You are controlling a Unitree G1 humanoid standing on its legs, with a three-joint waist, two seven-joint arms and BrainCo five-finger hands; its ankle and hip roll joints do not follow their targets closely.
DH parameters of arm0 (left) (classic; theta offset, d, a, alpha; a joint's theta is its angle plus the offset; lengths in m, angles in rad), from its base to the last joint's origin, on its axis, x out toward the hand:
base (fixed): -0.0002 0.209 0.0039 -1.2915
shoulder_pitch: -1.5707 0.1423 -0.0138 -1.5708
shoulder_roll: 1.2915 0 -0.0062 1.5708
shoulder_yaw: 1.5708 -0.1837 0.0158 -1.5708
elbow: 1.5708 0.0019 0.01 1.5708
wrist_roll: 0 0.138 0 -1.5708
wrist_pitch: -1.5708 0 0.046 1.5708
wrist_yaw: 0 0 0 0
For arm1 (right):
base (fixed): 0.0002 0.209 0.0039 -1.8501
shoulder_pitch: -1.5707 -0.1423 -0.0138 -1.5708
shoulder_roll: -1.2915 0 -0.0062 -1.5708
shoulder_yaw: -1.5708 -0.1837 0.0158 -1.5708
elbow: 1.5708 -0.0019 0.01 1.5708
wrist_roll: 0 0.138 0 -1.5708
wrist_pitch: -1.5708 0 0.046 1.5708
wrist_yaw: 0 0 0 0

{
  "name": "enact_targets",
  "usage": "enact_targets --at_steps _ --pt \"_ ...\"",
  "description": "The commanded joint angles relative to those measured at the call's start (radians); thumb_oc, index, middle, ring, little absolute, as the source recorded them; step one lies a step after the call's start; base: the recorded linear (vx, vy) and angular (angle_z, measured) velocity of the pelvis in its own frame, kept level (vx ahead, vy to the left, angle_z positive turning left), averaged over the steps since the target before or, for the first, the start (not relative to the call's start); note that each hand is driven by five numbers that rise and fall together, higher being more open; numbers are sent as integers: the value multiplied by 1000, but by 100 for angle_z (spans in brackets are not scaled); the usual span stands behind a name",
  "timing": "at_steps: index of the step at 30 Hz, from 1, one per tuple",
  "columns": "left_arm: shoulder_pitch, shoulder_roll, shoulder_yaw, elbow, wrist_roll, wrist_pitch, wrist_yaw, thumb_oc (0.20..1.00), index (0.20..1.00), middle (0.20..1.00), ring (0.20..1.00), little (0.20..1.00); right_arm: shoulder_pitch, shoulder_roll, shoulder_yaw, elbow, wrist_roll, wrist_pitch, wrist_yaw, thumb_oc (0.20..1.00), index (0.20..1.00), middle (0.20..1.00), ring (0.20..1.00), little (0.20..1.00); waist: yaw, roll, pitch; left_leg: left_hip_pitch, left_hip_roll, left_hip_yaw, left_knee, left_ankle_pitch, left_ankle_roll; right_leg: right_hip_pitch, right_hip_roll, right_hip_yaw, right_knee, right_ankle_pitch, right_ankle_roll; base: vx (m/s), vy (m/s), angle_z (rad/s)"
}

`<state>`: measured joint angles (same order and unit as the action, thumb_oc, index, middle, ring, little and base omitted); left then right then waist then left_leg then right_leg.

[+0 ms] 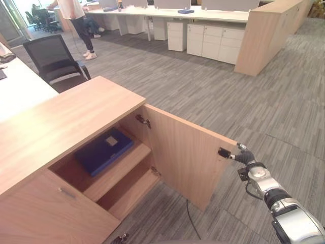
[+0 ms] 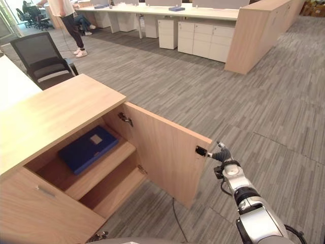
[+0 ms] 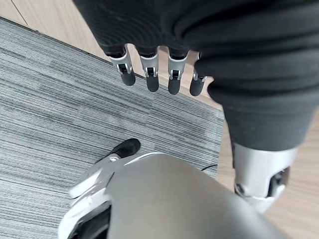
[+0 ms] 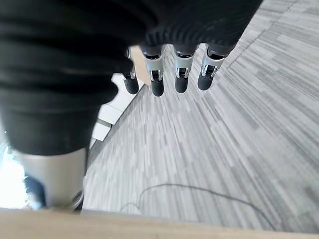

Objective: Put the empty folder in the office cabinet

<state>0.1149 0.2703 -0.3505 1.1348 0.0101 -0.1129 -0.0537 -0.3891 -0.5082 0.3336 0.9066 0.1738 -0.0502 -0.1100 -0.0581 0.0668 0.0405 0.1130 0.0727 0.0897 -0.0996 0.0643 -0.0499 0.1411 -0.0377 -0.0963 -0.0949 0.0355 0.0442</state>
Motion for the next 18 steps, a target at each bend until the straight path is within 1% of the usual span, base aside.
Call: enact_targets --at_steps 1,4,6,7,8,9,10,16,17,18 --pt "-69 15 -17 39 46 -4 18 1000 1000 1000 1000 1000 -38 134 132 -129 -71 -56 97 1000 1000 1000 1000 1000 61 -66 34 24 30 -8 12 -72 -43 -5 -113 -62 17 -37 112 0 0 0" --pt "-68 16 4 27 51 -5 22 1000 1000 1000 1000 1000 37 104 153 -251 -104 -66 133 1000 1000 1000 1000 1000 62 -69 36 19 33 -16 12 -69 -45 -6 -111 -68 18 -40 111 -1 -5 2" --pt "-68 18 10 24 54 -5 24 1000 1000 1000 1000 1000 61 92 155 -295 -112 -68 144 1000 1000 1000 1000 1000 61 -71 37 18 34 -19 12 -68 -45 -6 -110 -69 19 -41 110 -24 -20 9" --pt "-70 19 19 18 62 -6 26 1000 1000 1000 1000 1000 102 72 169 -365 -130 -74 169 1000 1000 1000 1000 1000 62 -74 36 7 34 -26 12 -53 -45 -13 -110 -74 19 -34 108 -9 -27 20" --pt "-69 19 18 18 62 -6 26 1000 1000 1000 1000 1000 104 72 169 -366 -130 -73 169 1000 1000 1000 1000 1000 62 -74 34 12 35 -27 12 -64 -47 -6 -109 -75 18 -43 109 -54 -37 28" --pt "-73 20 25 11 66 -8 31 1000 1000 1000 1000 1000 133 65 187 -407 -147 -80 189 1000 1000 1000 1000 1000 68 -75 36 0 35 -35 12 -49 -48 -12 -109 -84 19 -38 106 -14 -41 37" --pt "-75 20 28 1 69 -9 34 1000 1000 1000 1000 1000 148 63 215 -440 -166 -84 207 1000 1000 1000 1000 1000 76 -77 37 -6 37 -46 12 -45 -50 -9 -107 -94 20 -43 104 -69 -52 37" --pt "-65 22 26 -21 70 -9 45 1000 1000 1000 1000 1000 141 107 273 -436 -192 -88 215 1000 1000 1000 1000 1000 111 -77 46 -31 39 -96 12 -27 -59 -4 -101 -134 19 -51 97 -21 -41 33" --pt "-60 22 28 -23 67 -9 47 1000 1000 1000 1000 1000 138 120 287 -431 -194 -90 217 1000 1000 1000 1000 1000 121 -76 48 -31 41 -105 13 -35 -65 4 -98 -145 17 -63 97 -64 -58 47" --pt "-62 24 27 -26 60 -9 57 1000 1000 1000 1000 1000 118 146 310 -432 -178 -91 210 1000 1000 1000 1000 1000 152 -75 69 -63 44 -125 24 -13 -79 1 -101 -172 15 -65 96 -123 -71 54"
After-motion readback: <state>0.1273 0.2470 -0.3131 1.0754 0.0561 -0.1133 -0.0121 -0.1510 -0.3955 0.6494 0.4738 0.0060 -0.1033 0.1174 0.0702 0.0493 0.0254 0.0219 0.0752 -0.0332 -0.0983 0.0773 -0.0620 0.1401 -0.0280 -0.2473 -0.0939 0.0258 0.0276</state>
